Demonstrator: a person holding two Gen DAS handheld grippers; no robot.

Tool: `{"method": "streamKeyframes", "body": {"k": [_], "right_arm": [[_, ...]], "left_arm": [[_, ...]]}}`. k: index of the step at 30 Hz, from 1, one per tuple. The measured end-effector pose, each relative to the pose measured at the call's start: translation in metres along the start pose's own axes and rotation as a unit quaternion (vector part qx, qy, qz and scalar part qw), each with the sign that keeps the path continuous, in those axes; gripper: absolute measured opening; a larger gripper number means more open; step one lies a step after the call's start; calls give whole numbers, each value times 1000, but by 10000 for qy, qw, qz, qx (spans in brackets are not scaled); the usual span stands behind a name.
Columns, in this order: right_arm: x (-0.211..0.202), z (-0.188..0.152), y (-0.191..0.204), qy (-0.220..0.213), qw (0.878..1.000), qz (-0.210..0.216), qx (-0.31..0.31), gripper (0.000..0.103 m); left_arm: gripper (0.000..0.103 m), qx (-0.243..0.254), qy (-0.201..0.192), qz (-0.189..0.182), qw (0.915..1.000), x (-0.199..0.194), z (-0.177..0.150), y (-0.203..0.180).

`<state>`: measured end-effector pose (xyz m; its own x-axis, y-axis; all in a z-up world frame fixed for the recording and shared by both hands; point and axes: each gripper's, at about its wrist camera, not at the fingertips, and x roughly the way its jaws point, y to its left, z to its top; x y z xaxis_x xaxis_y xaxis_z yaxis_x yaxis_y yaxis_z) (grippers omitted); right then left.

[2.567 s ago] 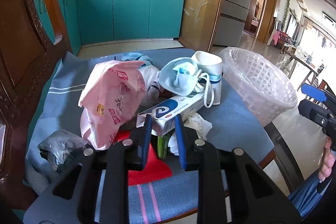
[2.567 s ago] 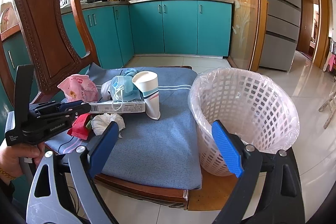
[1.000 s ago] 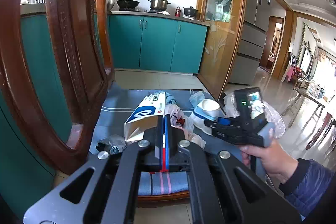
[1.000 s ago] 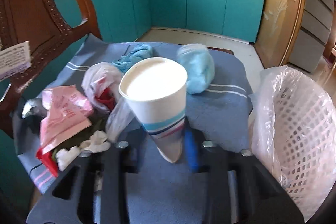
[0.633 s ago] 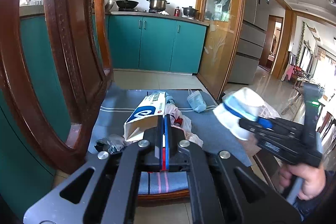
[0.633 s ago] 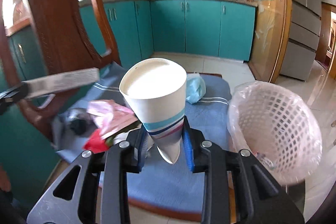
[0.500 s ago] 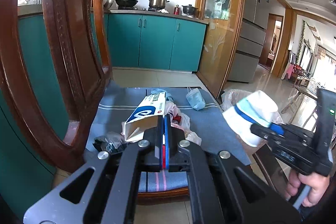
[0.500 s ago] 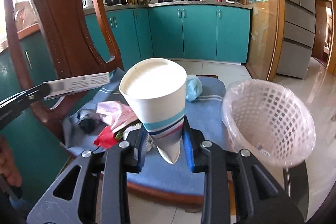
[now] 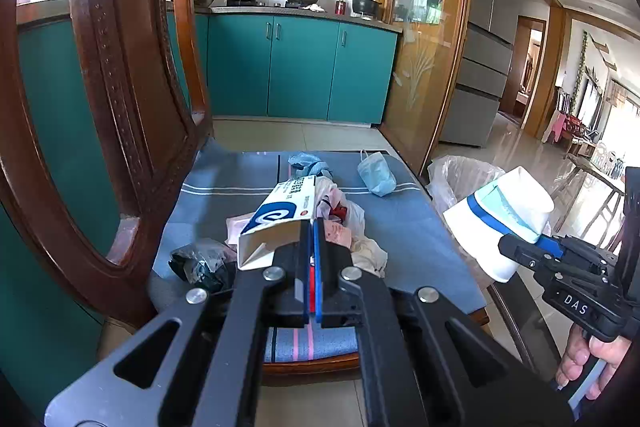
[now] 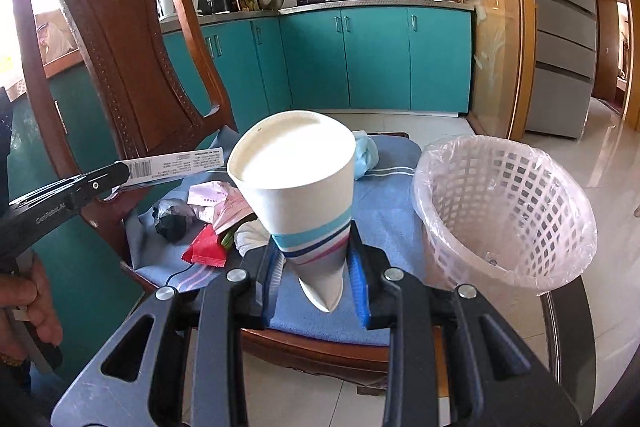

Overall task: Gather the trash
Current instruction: 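Carry the white paper cup with the right tool and drop it into the basket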

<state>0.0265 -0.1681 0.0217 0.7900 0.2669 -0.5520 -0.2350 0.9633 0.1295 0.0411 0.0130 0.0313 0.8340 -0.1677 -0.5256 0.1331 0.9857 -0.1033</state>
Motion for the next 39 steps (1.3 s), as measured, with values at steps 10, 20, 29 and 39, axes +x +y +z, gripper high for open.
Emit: {"method": "streamKeyframes", "body": {"k": [10, 20, 29, 39], "right_arm": [[2, 0, 0, 42, 10000, 40, -4, 30], [3, -1, 0, 61, 10000, 51, -13, 30], [4, -1, -2, 31, 10000, 30, -8, 30], [-6, 38, -97, -667, 9911, -927, 678, 31]], "left_arm": [[2, -4, 35, 26, 10000, 1, -1, 1], [2, 0, 47, 33, 10000, 1, -1, 2], [2, -3, 47, 55, 10000, 1, -3, 4], [2, -18, 43, 74, 10000, 0, -4, 6]]}}
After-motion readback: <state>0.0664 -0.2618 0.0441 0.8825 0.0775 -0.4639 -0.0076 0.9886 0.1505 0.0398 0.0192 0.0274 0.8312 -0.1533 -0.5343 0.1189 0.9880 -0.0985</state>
